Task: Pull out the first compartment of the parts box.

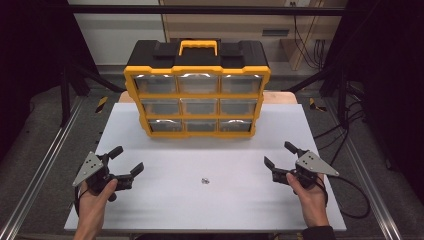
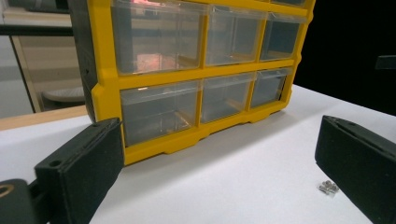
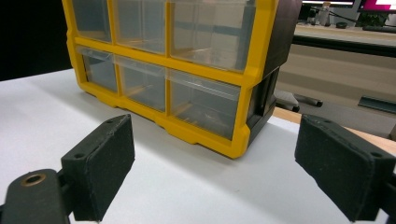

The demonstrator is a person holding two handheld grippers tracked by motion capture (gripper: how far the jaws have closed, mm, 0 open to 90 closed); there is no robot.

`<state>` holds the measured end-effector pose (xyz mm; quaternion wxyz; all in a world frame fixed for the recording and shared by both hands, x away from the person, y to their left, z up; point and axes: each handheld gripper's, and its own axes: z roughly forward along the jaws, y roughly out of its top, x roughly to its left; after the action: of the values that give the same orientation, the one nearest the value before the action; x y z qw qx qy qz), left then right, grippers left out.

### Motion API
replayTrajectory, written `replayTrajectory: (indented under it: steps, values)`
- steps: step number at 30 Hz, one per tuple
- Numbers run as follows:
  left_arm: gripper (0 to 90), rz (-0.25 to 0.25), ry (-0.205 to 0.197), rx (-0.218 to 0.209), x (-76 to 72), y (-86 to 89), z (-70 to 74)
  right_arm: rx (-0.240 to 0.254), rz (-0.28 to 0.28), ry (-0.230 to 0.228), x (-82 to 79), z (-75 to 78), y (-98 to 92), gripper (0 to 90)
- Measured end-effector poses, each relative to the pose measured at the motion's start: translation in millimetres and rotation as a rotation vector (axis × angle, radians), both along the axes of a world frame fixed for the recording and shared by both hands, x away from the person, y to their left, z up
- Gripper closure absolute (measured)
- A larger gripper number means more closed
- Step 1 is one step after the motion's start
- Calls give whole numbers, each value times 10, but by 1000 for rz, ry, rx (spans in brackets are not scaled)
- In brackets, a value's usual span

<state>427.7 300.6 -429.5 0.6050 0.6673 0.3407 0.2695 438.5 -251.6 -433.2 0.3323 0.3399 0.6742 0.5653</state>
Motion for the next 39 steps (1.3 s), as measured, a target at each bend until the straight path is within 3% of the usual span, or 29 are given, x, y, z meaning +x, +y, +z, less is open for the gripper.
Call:
replayTrajectory:
  steps: [8,13,16,18,23,25,26,28,29,33,35,36,39]
  values:
    - [25,-8,2,9,-49,-31,61,-12,1,-6,-19,-2,24,95]
    - [26,-2,-23,58,-54,-110,72,-24,-8,2,-39,-12,15,120]
    - [25,-3,-35,112,-98,-163,71,-5,-11,-5,-49,2,23,112]
    - [25,-3,-36,113,-112,-170,81,-7,-6,-6,-59,9,52,101]
    - [28,45,-48,150,-147,-245,251,-53,1,-8,-88,-2,128,71]
    - [32,92,-87,245,-170,-332,391,-56,-9,-10,-100,2,142,62]
    - [33,99,-95,271,-167,-365,430,-54,-12,-10,-99,1,141,59]
    - [36,98,-100,288,-157,-395,463,-56,-18,-9,-97,-4,138,58]
    - [36,99,-108,332,-119,-455,518,-59,-19,-9,-95,-8,136,58]
    - [36,82,-104,376,-27,-520,595,-56,-34,0,-97,-18,137,59]
    - [35,83,-107,453,83,-573,685,-58,-39,4,-83,-21,144,67]
    - [35,83,-107,453,83,-573,685,-58,-39,4,-83,-21,144,67]
    - [35,112,-115,531,228,-641,812,-66,-34,6,-98,-16,156,81]
